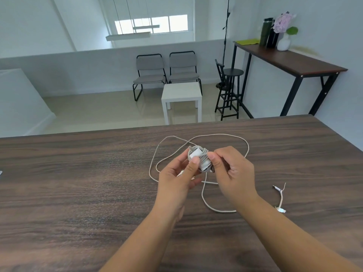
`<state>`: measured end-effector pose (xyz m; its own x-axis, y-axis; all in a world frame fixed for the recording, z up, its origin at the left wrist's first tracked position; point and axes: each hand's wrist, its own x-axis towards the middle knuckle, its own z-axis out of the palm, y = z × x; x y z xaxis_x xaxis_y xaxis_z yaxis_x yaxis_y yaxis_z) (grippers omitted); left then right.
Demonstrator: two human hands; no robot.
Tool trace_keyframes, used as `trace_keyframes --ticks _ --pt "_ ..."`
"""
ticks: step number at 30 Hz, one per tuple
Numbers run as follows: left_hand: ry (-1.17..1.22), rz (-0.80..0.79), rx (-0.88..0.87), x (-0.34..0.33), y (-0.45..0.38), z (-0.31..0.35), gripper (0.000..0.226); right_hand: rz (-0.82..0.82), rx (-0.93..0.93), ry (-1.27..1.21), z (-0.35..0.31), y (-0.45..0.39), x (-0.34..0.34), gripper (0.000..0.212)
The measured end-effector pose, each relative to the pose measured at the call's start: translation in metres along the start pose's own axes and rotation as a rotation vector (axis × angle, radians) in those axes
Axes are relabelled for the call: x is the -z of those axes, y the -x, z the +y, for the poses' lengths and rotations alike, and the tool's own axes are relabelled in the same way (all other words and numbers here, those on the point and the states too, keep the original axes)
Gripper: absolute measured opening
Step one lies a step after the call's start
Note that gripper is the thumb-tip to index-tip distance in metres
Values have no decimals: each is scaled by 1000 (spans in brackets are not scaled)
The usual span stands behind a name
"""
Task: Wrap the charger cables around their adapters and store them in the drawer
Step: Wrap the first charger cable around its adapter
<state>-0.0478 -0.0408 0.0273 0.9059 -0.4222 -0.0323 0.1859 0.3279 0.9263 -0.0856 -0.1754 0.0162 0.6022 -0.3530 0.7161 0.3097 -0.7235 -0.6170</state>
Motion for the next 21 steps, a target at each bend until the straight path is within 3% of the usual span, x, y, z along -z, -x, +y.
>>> trace_keyframes --ticks 5,12,14,17,21 --pt "19 -24 -5 5 -7 3 56 -87 58 -54 4 3 0 17" --pt "129 -79 -43 20 -14 0 51 -316 -429 -547 -9 5 -1 23" --pt "155 -114 -37 22 -15 1 48 -391 -460 -531 -9 -1 1 25" --pt "228 -170 -32 30 -17 4 68 -460 -429 -417 -2 -8 4 30" --pt "187 -294 -1 39 -20 4 66 -575 -391 -259 6 -16 15 24"
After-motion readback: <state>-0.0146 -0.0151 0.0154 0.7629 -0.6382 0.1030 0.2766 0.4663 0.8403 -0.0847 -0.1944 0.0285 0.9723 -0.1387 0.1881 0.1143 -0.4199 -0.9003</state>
